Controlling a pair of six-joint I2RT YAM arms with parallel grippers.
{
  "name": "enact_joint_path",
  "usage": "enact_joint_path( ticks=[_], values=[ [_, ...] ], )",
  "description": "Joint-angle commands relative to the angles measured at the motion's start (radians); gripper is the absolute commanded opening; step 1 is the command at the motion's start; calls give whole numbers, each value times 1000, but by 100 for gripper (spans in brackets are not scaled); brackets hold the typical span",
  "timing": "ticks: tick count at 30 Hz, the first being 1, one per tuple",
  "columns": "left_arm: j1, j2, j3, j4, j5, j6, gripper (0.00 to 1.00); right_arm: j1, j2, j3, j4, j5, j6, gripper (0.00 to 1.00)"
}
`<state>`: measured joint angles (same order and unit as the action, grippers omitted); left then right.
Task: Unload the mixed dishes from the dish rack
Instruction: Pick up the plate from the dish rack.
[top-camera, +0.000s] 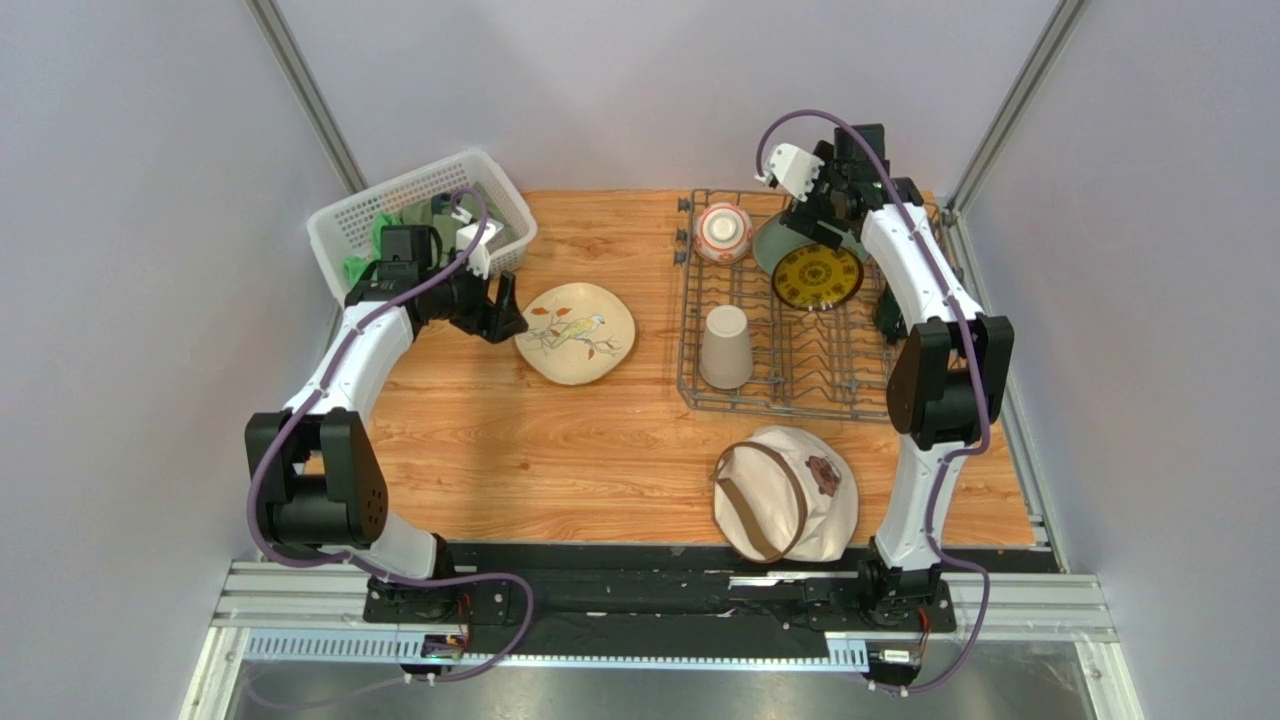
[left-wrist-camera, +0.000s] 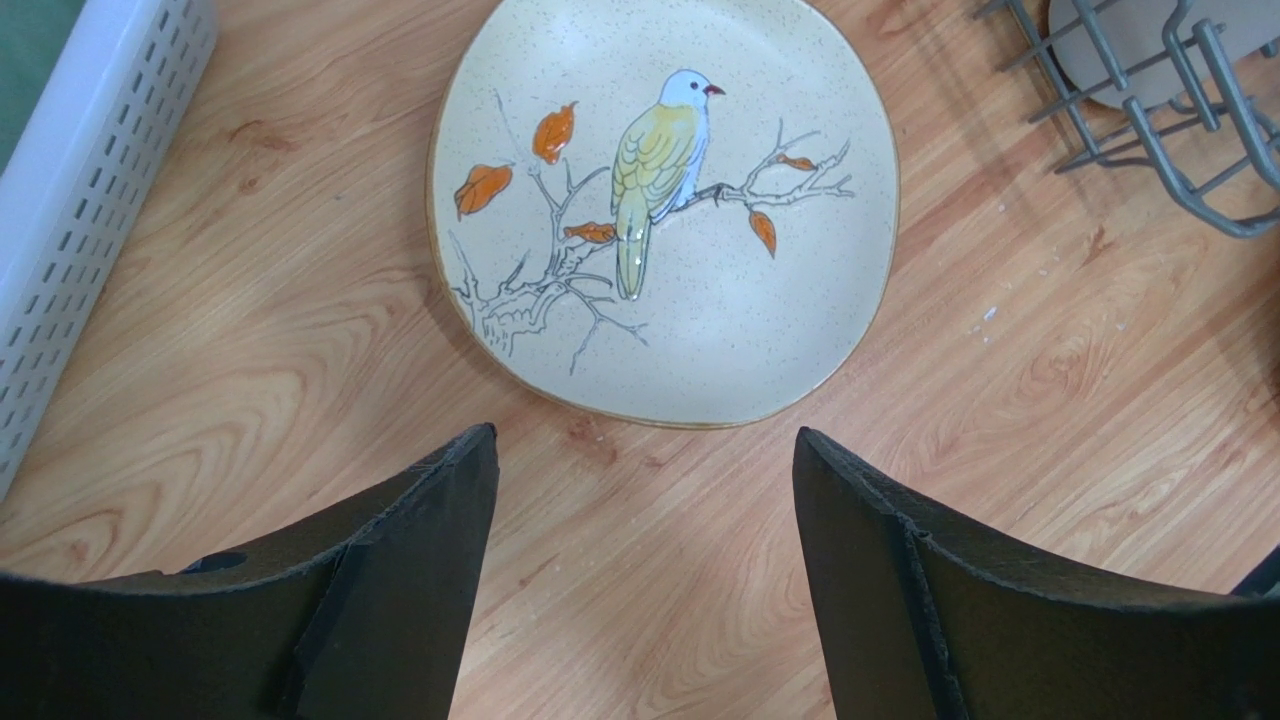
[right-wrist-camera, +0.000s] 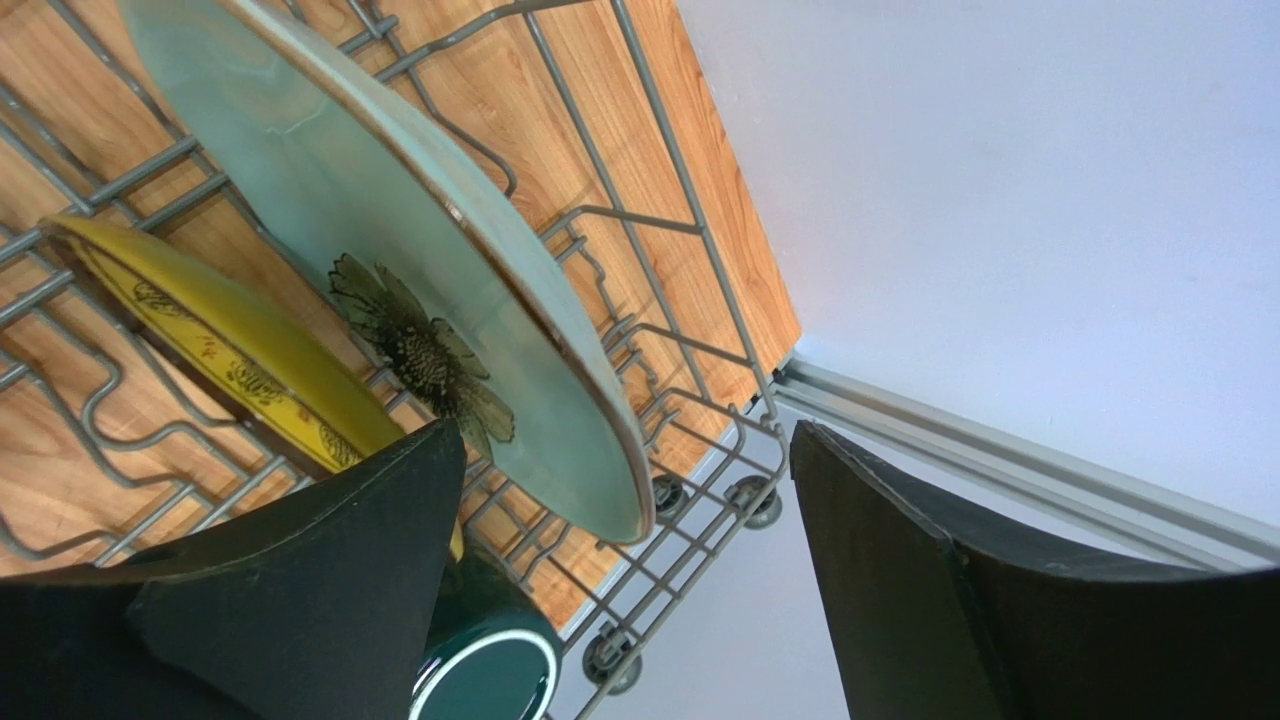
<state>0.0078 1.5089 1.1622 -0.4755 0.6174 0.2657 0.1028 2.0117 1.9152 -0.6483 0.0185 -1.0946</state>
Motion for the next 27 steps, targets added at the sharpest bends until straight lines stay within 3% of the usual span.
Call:
enact_joint_path(
  ticks=[1, 6, 13, 21, 27],
  values=[
    [-3, -35, 51, -41, 19, 124, 80, -6, 41, 76, 33, 3, -28, 85],
    [-5, -39, 59, -77, 16, 190, 80, -9, 79, 97, 32, -5, -31, 77],
    [-5, -45, 70, -95, -10, 210, 79, -11, 99, 99, 33, -3, -48, 53],
    [-5, -47, 68, -97, -24, 214, 79, -11, 96, 90, 32, -3, -60, 37],
    [-5, -44, 71, -91, -31, 207, 79, -11, 93, 88, 22, -3, -70, 18]
  ],
)
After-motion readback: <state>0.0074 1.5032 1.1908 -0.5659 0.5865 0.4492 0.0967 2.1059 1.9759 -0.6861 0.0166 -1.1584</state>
